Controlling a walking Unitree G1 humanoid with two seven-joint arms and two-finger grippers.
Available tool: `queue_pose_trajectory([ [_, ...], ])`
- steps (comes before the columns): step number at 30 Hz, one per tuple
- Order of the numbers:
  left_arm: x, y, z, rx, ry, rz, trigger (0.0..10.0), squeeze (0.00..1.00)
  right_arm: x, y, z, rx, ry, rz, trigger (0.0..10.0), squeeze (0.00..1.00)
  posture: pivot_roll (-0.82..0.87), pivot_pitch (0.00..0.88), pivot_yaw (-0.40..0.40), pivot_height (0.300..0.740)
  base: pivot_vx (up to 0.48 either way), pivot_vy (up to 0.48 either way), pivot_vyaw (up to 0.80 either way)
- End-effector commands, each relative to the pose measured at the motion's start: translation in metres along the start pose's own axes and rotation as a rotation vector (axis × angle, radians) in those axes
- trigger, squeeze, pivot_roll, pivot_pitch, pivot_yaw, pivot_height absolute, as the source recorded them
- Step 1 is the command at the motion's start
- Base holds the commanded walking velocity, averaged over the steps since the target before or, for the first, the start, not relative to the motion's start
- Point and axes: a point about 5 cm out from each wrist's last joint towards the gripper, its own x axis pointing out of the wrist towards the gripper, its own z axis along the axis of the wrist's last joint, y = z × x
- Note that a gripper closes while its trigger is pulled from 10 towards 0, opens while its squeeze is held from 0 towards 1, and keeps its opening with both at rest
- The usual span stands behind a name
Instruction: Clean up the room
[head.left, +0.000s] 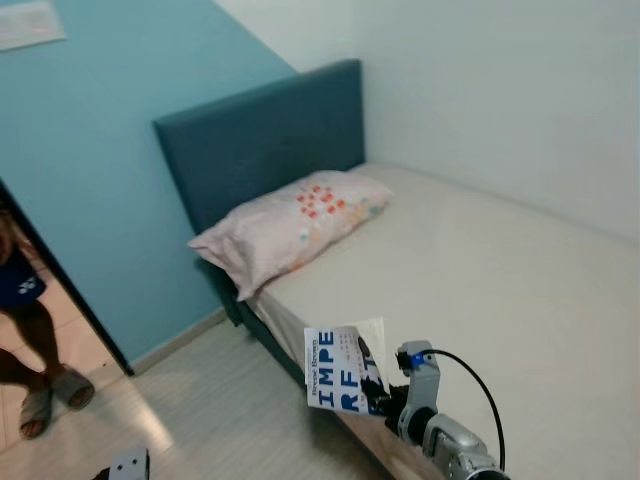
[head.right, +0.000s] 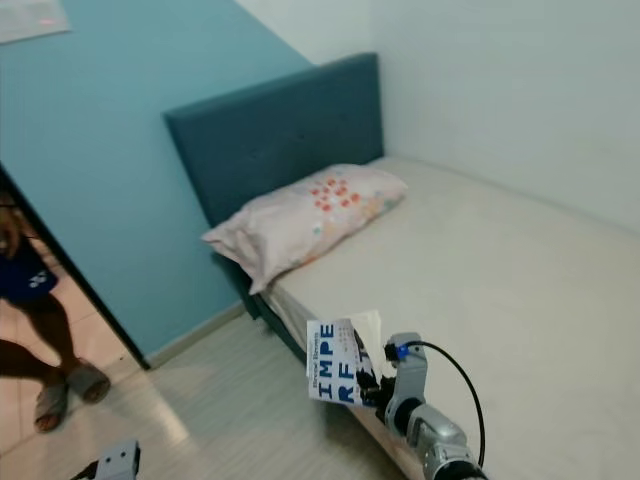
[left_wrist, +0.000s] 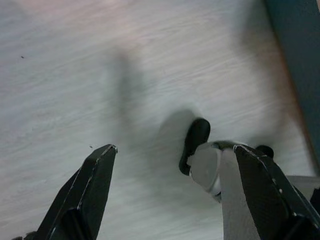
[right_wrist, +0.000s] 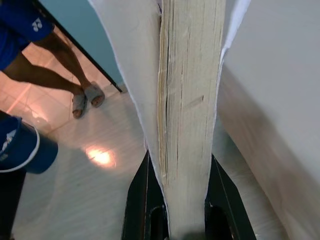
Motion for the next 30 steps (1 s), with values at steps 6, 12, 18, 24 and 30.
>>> queue_pose_trajectory([
  [6, 0.001, -0.003, 0.012, 0.026, -0.049, -0.032, 10.0, 0.00, -0.005, -0.014, -0.004, -0.003, 0.031, -0.182, 10.0, 0.00, -0.09, 0.000, 0.061, 0.740, 0.000, 0.000, 0.73],
  [12, 0.002, -0.005, 0.018, 0.024, -0.072, -0.046, 10.0, 0.00, -0.009, -0.019, -0.008, 0.033, 0.031, -0.215, 10.0, 0.00, -0.09, 0.000, 0.047, 0.740, 0.000, 0.000, 0.31],
  [18, 0.004, -0.016, 0.032, 0.007, -0.120, -0.080, 10.0, 0.00, -0.016, -0.027, -0.012, 0.090, 0.020, -0.262, 10.0, 0.00, -0.10, 0.000, 0.044, 0.740, 0.237, 0.000, 0.00],
  [24, 0.004, -0.023, 0.037, 0.031, -0.134, -0.109, 10.0, 0.00, -0.014, -0.023, -0.010, 0.002, 0.040, -0.217, 10.0, 0.00, -0.11, 0.000, 0.045, 0.740, 0.385, 0.000, 0.23],
  [30, 0.004, -0.025, 0.031, 0.034, -0.124, -0.114, 10.0, 0.00, -0.012, -0.021, -0.008, -0.013, 0.039, -0.196, 10.0, 0.00, -0.11, 0.000, 0.042, 0.740, 0.407, 0.000, 0.70],
])
